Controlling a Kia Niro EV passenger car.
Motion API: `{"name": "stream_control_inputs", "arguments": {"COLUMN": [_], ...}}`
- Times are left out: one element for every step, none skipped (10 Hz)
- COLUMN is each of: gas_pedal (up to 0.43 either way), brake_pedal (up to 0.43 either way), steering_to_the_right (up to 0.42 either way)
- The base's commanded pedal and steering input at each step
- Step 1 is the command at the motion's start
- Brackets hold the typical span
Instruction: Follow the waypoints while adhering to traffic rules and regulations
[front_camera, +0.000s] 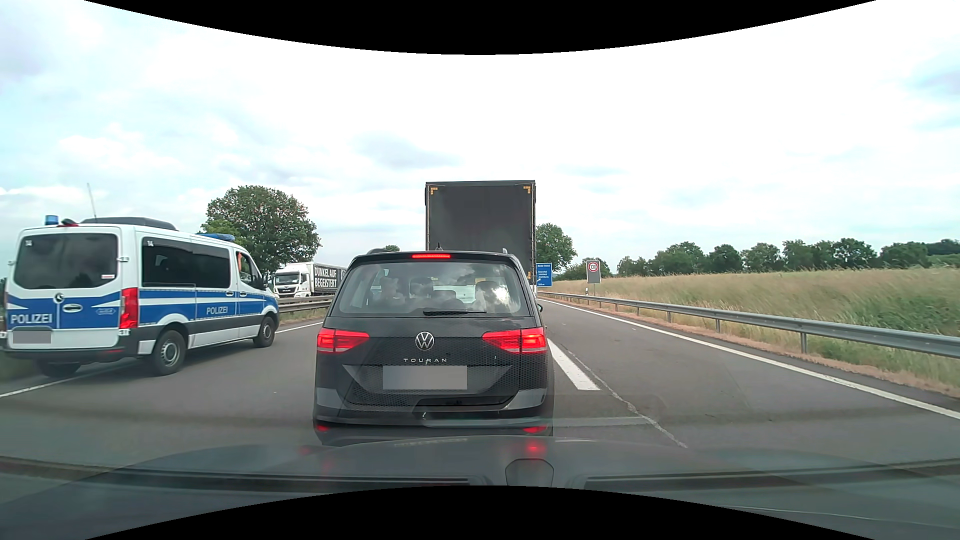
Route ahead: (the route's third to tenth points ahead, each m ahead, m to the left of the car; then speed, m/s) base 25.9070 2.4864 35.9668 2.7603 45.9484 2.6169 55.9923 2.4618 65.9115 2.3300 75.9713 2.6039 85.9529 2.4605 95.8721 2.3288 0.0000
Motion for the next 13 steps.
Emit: {"name": "stream_control_inputs", "arguments": {"gas_pedal": [0.0, 0.0, 0.0, 0.0, 0.0, 0.0, 0.0, 0.0, 0.0, 0.0, 0.0, 0.0, 0.0], "brake_pedal": [0.25, 0.25, 0.25, 0.25, 0.25, 0.25, 0.25, 0.25, 0.25, 0.25, 0.25, 0.25, 0.25], "steering_to_the_right": [-0.002, -0.002, -0.001, -0.002, -0.002, -0.002, -0.002, -0.002, -0.002, -0.002, -0.002, -0.002, -0.002]}}
